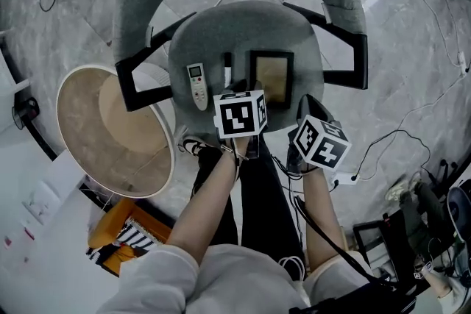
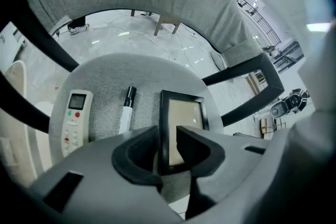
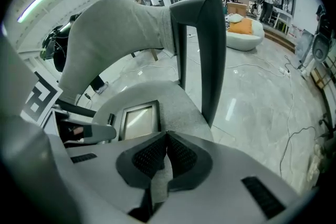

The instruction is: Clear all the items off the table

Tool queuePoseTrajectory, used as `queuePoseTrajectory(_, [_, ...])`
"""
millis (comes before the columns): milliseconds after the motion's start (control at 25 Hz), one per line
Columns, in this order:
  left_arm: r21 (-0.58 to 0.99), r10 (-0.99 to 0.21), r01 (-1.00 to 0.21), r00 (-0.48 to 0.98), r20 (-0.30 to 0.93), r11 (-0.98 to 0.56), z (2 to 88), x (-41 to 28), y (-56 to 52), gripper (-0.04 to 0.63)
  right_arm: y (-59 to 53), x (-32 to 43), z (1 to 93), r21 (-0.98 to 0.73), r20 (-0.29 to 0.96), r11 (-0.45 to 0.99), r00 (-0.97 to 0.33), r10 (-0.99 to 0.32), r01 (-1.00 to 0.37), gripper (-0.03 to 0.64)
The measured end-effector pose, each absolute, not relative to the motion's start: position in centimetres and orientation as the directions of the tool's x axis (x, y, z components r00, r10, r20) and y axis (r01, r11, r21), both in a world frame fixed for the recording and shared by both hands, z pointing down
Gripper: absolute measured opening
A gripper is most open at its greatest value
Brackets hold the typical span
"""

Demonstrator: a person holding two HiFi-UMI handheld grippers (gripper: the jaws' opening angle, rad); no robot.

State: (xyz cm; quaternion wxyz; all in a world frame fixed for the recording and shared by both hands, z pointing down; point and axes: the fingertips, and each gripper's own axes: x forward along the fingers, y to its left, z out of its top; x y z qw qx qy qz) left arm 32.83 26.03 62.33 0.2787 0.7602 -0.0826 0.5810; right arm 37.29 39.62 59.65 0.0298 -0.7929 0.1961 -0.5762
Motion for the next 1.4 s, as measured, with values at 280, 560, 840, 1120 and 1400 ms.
queuePoseTrajectory(280, [0.341, 0.181, -0.446, 0.364, 0.914, -0.827, 56.2, 29.2, 23.7, 0.109, 35.7, 37.1, 55.5, -0.305, 0.87, -0.888, 0.278, -0.407, -0.343, 0.023])
queuePoseTrajectory(560, [0.336, 0.103, -0.46, 0.46, 0.882, -0.822, 47.9, 23.8, 19.7, 0.061, 31.1, 35.1, 50.1, -0.285, 0.848, -0.827, 0.274, -0.453, -0.485, 0.025])
queuePoseTrajectory(840, [0.285, -0.124, -0.594, 0.553, 0.824, -0.752, 38.4, 13.1, 12.5, 0.052, 22.9, 27.7, 43.1, -0.293, 0.815, -0.686, 0.2, -0.543, -0.666, 0.025])
queuePoseTrajectory(1120, [0.235, -0.371, -0.753, 0.538, 0.757, -0.614, 31.0, -1.7, 5.4, 0.048, 14.3, 17.0, 36.2, -0.303, 0.774, -0.514, 0.107, -0.624, -0.802, 0.025])
queuePoseTrajectory(1400, [0.315, -0.543, -0.823, 0.554, 0.631, -0.473, 24.4, -12.4, 0.8, 0.009, 7.1, 6.6, 29.9, -0.32, 0.716, -0.329, 0.001, -0.698, -0.888, 0.025])
